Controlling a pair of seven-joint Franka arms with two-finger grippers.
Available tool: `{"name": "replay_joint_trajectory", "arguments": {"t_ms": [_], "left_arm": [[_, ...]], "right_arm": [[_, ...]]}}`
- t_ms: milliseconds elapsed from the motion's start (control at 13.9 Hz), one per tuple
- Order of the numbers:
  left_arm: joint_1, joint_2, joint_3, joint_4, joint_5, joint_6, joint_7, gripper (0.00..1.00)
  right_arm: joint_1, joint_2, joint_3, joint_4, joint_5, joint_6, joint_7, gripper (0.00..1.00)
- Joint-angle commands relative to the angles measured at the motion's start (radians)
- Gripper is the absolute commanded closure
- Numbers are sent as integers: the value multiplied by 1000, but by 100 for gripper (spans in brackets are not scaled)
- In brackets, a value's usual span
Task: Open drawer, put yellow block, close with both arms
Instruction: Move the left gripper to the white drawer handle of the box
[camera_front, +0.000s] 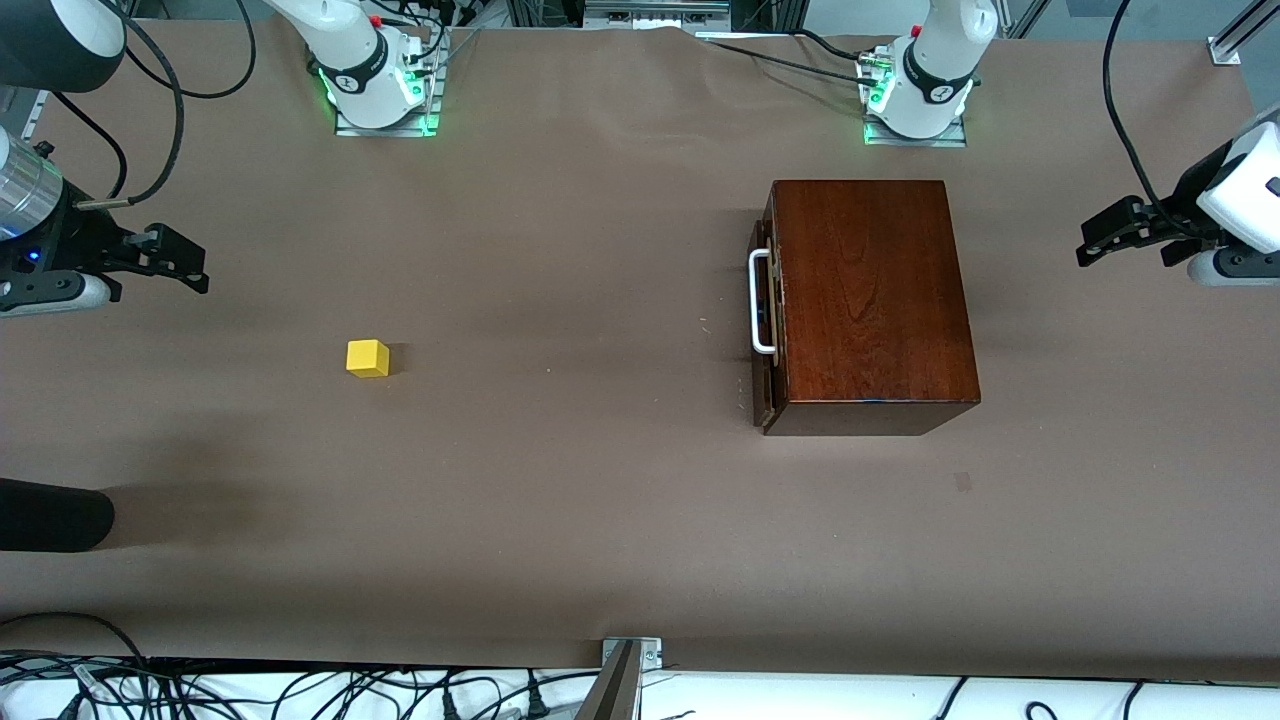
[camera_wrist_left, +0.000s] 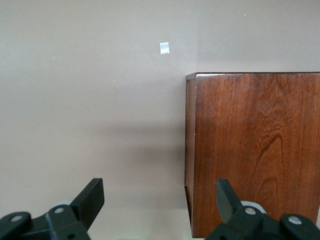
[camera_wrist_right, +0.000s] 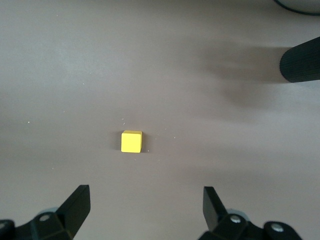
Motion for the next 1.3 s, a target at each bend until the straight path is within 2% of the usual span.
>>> {"name": "replay_joint_trajectory", "arguments": {"t_ms": [0, 433, 793, 937, 1226], "left_arm": [[2, 2, 0, 11, 20, 1, 25, 0], [2, 2, -2, 8, 21, -2, 22, 0], [-7, 5, -32, 0, 6, -10, 8, 0], [-8, 11, -118, -5, 8, -5, -42, 0], [-14, 38, -273, -3, 8, 29, -260, 0]], "right_arm": [[-8, 7, 6, 28, 4, -21, -8, 0], [-12, 16, 5, 38, 3, -16, -22, 0], [-10, 16, 5, 38, 3, -16, -22, 0], [-8, 16, 6, 38, 1, -16, -20, 0], [-8, 16, 6, 38, 1, -16, -19, 0]]}}
